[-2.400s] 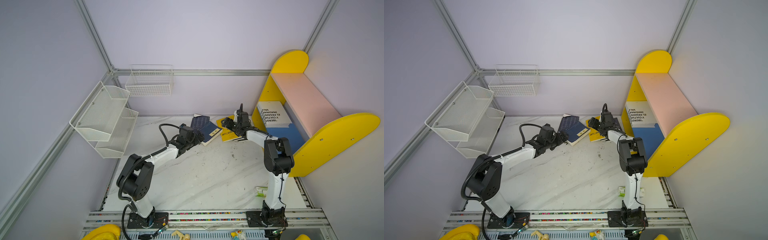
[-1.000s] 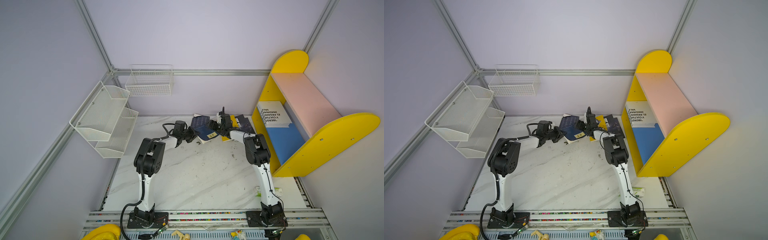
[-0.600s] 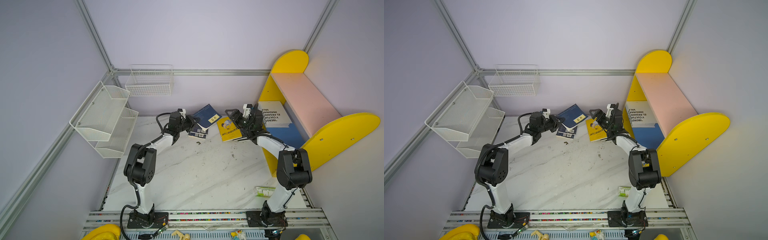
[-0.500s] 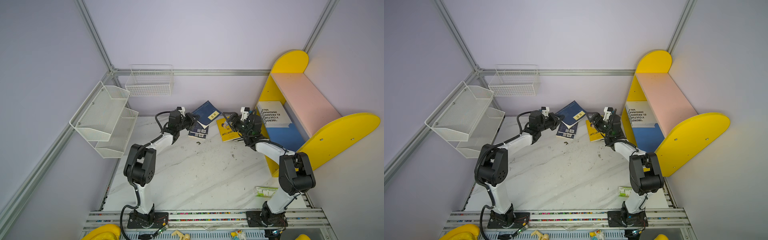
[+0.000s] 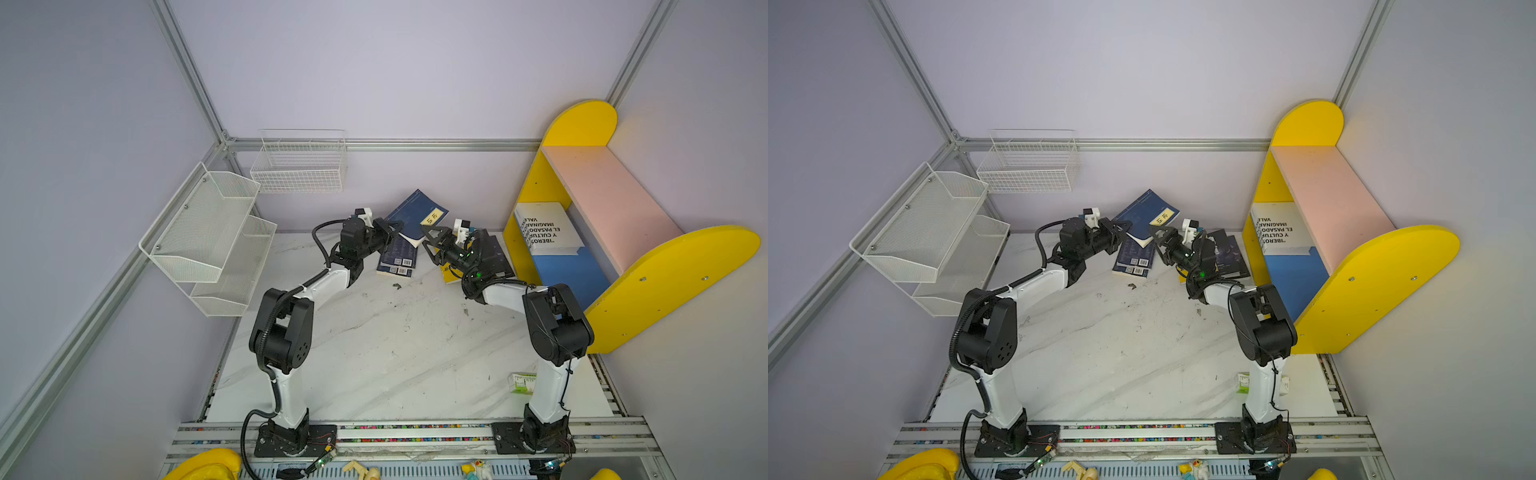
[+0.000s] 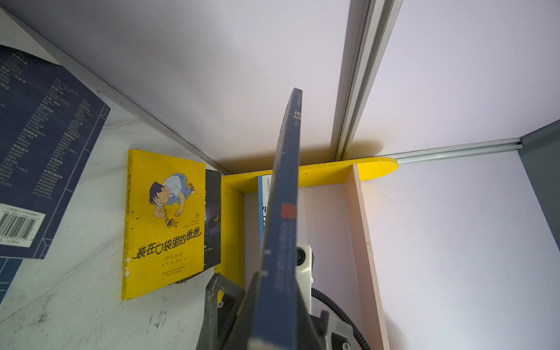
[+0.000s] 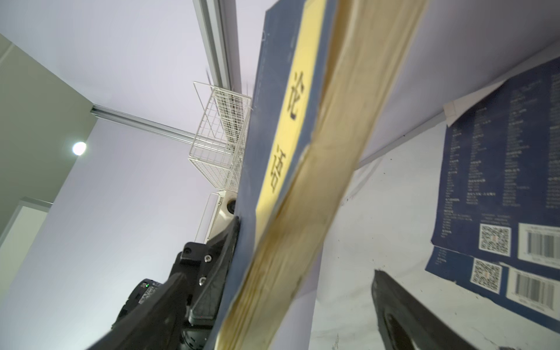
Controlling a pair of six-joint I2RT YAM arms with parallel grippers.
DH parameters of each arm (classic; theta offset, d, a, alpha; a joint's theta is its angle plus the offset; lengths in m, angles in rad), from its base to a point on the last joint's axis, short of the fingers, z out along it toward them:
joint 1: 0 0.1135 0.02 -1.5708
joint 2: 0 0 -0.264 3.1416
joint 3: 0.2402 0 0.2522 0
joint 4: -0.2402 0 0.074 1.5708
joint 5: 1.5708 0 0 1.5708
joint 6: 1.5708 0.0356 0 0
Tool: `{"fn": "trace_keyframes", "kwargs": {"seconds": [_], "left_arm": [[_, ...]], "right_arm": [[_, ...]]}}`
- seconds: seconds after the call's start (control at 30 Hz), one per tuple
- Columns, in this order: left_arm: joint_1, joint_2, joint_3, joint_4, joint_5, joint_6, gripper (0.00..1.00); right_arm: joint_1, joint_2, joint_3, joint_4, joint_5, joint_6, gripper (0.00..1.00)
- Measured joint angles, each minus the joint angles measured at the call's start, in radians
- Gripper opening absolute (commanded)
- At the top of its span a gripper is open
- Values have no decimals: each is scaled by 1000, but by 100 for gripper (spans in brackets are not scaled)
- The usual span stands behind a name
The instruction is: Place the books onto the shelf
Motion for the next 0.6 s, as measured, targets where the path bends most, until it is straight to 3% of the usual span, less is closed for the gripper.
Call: {"fn": "trace_keyframes", "kwargs": {"seconds": [0.17,0.3,0.4,0.5,0.6], "left_arm": [[-3,5,0,9,0,-10,2],[2,12,8,6,21,2,10],[17,42,47,-17,85,32,31],[37,48,55,-42,144,80,60],[60,28,61,-101,186,156,75]], "right_arm": [[3,57,54,74,1,73,48],[12,70,32,88,17,105,23],[15,61,-1,106,35,105,11],[14,54,-10,89,25,96,9],[3,54,-10,62,-6,93,8]]}}
